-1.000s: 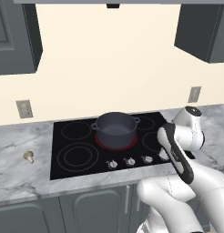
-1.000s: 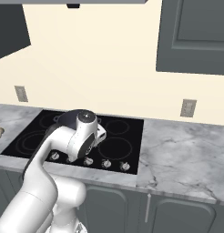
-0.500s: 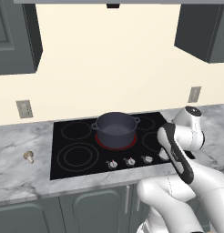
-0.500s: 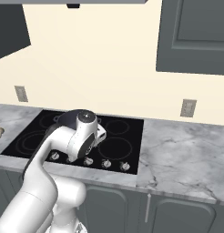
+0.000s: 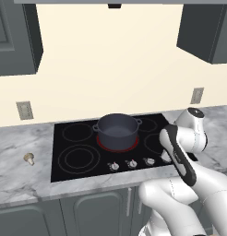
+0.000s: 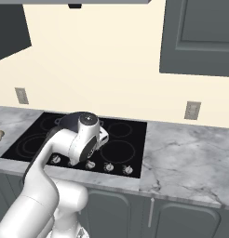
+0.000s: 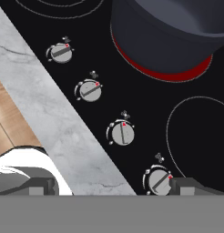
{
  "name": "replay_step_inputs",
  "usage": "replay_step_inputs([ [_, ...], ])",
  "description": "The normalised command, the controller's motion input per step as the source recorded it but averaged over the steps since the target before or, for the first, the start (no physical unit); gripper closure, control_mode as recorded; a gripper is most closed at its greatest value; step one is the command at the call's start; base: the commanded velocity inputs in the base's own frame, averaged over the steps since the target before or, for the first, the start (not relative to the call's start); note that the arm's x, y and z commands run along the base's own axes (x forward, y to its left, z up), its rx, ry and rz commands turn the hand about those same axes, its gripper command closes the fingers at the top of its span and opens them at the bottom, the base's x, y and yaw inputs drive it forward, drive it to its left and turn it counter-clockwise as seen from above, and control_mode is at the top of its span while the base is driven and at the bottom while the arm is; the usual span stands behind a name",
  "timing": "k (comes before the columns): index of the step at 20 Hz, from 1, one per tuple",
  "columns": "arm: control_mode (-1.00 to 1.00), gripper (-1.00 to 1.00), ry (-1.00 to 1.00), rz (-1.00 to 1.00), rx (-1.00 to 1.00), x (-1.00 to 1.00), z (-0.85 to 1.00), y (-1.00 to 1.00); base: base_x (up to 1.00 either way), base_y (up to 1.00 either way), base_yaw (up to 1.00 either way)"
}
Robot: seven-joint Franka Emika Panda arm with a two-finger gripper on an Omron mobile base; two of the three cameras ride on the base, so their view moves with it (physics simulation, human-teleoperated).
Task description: Turn on the burner for the pot on the stove. Wait thirty seconds for the pot to heat up. Then add the mushroom to the pot.
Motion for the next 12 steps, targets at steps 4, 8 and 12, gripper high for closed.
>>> replay_step_inputs([
  [4,-1.00,-1.00,0.00,0.00,0.00,0.00,0.00,0.00,0.00,0.00,0.00],
  [8,-1.00,-1.00,0.00,0.00,0.00,0.00,0.00,0.00,0.00,0.00,0.00],
  [12,-1.00,-1.00,0.00,0.00,0.00,0.00,0.00,0.00,0.00,0.00,0.00],
])
